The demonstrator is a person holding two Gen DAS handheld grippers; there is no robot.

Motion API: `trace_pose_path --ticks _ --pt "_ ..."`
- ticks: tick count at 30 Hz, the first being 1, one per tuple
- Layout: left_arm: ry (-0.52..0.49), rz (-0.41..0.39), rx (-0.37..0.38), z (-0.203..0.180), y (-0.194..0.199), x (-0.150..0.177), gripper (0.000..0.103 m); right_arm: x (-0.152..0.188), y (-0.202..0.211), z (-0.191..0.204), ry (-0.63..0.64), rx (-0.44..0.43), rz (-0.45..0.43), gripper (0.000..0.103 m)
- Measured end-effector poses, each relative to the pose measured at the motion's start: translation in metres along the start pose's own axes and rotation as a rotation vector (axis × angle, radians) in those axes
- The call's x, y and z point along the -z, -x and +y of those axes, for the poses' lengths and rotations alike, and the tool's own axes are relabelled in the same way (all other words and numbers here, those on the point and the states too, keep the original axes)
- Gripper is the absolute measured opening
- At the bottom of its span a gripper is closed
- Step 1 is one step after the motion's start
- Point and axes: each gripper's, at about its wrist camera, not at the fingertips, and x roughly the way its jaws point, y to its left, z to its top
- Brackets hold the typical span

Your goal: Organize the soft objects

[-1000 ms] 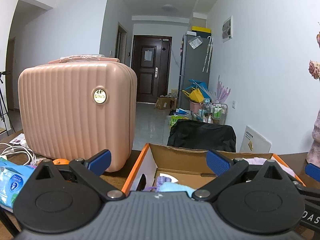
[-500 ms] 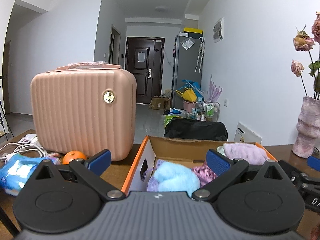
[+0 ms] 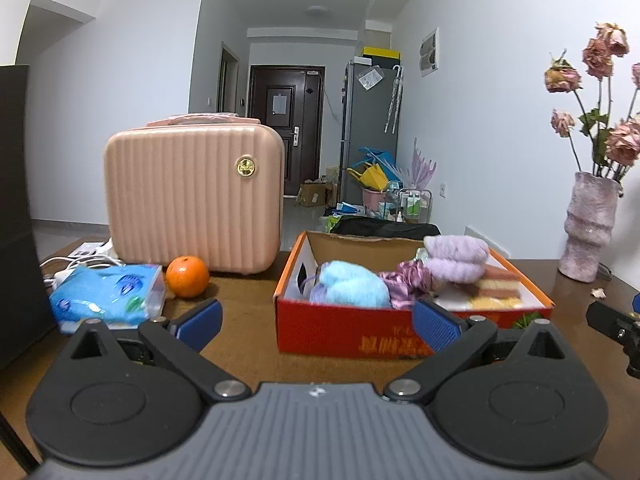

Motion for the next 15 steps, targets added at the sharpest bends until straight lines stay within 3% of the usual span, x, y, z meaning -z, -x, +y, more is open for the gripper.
trace_pose_path --ticks 15 --pt "-0.046 -0.018 0.041 0.000 0.101 0.042 0.103 0.007 0.108 0.008 -0.005 -0.013 -0.016 0.103"
